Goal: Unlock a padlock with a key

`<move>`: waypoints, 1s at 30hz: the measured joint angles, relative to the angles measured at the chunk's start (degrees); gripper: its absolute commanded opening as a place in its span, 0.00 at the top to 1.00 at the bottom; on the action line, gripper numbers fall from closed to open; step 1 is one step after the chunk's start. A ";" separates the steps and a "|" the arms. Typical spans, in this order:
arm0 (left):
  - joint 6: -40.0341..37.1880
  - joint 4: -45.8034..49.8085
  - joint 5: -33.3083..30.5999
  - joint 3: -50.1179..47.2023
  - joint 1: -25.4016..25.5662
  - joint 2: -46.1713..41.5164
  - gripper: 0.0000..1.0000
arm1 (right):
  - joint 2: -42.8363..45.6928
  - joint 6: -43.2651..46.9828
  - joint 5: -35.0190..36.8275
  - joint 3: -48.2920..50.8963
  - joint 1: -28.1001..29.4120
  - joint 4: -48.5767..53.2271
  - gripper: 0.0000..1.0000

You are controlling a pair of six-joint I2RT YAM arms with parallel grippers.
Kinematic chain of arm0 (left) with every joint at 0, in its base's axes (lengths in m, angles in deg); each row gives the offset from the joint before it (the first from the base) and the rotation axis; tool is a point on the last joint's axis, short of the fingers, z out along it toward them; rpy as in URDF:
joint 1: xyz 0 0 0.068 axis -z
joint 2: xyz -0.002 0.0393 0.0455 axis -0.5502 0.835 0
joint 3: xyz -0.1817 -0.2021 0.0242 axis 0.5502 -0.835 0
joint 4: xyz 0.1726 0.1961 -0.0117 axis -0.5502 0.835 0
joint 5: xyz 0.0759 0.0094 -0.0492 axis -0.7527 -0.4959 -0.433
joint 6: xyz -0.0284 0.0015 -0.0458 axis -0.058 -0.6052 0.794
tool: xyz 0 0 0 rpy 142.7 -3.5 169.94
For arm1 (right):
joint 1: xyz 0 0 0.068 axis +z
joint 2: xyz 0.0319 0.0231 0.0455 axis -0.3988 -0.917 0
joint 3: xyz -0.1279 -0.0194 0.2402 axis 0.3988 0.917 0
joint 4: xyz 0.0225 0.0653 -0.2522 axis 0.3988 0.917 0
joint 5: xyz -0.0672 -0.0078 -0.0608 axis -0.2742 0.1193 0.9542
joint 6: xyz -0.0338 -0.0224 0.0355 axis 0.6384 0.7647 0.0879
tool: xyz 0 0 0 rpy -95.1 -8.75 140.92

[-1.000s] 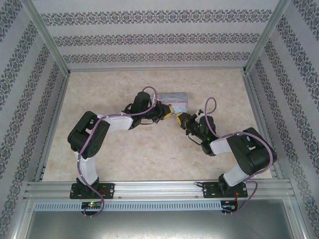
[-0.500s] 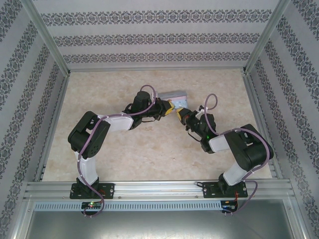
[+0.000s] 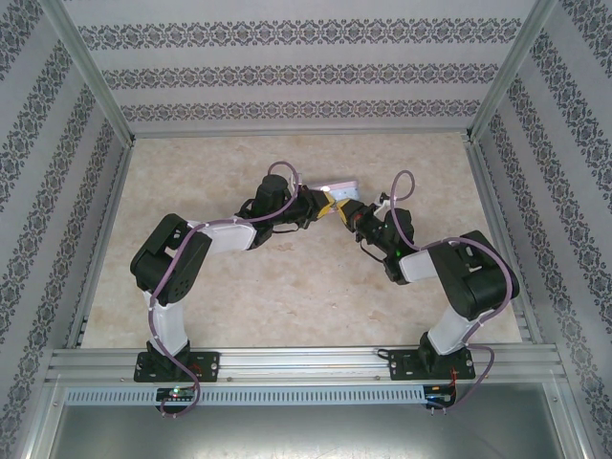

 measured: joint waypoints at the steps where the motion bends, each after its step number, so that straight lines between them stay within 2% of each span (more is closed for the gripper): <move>1: 0.00 0.02 -0.15 0.00 0.00 0.00 1.00 | -0.28 -0.57 0.09 0.00 0.02 -0.44 1.00; 15: -2.64 0.42 -5.14 0.00 -0.02 0.57 1.00 | -6.10 -7.45 1.27 -3.58 0.85 -3.17 0.98; 21: -3.74 -0.68 -6.03 -0.96 0.48 0.81 1.00 | -6.19 -7.34 0.31 -3.37 0.79 -2.86 0.67; 30: -4.26 -1.07 -5.62 -3.56 3.10 3.23 1.00 | -4.90 -5.75 -3.96 2.45 -0.96 -2.97 0.44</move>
